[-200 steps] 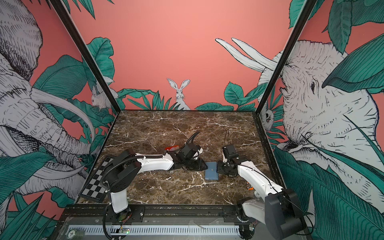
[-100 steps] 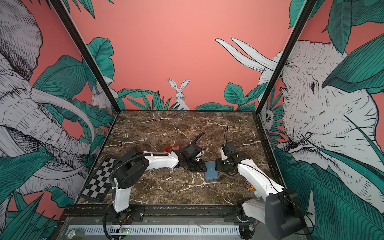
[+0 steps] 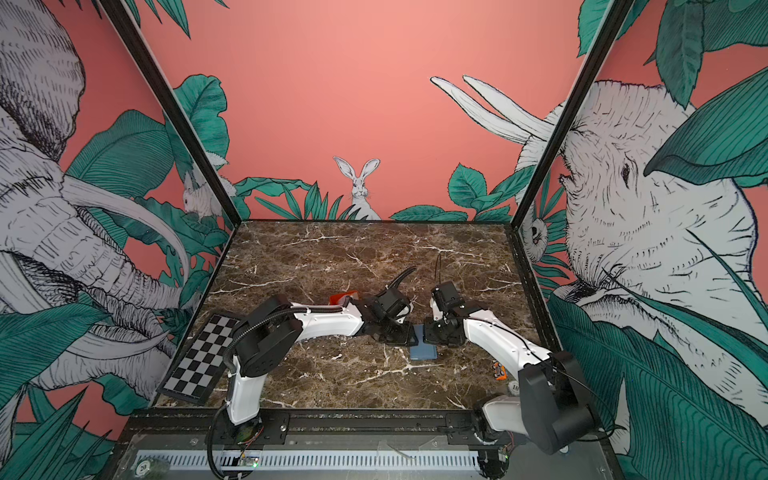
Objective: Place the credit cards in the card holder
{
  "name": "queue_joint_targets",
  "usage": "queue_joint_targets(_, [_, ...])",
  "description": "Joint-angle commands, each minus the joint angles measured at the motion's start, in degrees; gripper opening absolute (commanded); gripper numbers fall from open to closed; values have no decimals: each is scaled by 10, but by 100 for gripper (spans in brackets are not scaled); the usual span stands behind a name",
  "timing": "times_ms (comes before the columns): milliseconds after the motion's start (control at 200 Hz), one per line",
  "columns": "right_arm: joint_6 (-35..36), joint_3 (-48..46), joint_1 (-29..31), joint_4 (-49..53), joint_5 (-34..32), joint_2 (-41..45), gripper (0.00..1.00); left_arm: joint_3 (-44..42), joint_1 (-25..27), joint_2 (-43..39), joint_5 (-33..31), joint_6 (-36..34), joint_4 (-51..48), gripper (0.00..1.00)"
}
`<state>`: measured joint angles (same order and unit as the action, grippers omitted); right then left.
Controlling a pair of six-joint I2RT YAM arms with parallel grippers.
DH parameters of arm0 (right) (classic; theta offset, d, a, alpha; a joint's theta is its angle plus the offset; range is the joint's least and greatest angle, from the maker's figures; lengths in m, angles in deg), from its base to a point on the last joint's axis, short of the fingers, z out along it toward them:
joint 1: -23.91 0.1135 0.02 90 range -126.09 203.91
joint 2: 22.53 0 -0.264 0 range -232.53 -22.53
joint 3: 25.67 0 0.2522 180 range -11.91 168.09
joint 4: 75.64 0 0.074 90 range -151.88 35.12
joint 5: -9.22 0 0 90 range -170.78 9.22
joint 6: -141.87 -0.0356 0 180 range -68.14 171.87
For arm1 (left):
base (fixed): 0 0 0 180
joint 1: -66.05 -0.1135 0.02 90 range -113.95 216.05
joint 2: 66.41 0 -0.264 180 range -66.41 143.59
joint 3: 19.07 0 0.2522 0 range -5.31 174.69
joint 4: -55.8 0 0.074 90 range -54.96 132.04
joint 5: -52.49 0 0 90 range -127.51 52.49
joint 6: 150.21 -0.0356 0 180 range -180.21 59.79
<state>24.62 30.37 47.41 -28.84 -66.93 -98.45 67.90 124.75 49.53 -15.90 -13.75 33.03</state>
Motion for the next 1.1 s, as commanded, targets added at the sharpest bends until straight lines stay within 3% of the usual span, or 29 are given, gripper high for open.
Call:
queue_joint_targets(0, [-9,2,5,-27,9,-7,0,7,4,-1,-6,-5,-8,35])
queue_joint_targets(1090, [-41,3,28,-45,-32,-49,0,10,10,8,3,2,12,34])
